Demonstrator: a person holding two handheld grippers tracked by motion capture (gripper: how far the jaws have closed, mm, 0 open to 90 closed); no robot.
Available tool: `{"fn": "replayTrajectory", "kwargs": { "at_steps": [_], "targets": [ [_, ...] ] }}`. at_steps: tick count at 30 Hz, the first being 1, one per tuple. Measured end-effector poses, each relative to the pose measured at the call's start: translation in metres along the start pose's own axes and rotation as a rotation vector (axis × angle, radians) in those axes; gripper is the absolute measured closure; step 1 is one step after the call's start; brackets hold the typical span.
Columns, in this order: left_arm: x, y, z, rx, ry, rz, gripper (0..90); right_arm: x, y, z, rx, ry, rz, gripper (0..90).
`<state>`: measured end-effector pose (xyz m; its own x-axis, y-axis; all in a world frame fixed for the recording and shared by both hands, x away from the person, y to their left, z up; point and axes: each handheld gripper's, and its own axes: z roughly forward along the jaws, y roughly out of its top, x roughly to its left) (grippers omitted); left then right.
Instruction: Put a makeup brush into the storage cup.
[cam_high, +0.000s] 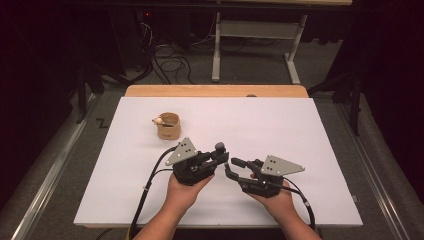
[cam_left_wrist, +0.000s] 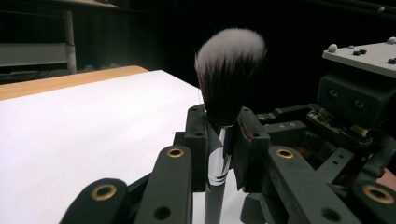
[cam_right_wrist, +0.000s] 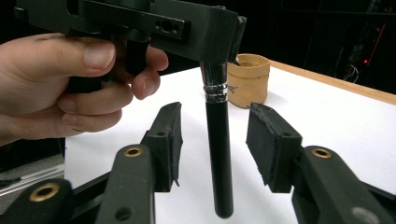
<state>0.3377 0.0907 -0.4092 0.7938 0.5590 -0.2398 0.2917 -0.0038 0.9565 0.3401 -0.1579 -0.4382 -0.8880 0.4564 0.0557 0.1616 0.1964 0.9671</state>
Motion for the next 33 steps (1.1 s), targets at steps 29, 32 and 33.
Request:
{"fn": "replayTrajectory", "kwargs": {
  "at_steps": [29, 32, 33],
  "targets": [
    [0.013, -0.002, -0.016, 0.008, 0.082, 0.017, 77.9, -0.010, -0.004, -0.001, 0.034, -0.074, 0.045, 0.5],
    [0.016, -0.003, -0.020, 0.007, 0.098, 0.022, 77.9, -0.013, -0.005, -0.005, 0.039, -0.086, 0.038, 0.5],
    [0.017, -0.003, -0.021, 0.007, 0.104, 0.026, 77.9, -0.014, -0.005, -0.007, 0.045, -0.093, 0.040, 0.5]
  ]
}}
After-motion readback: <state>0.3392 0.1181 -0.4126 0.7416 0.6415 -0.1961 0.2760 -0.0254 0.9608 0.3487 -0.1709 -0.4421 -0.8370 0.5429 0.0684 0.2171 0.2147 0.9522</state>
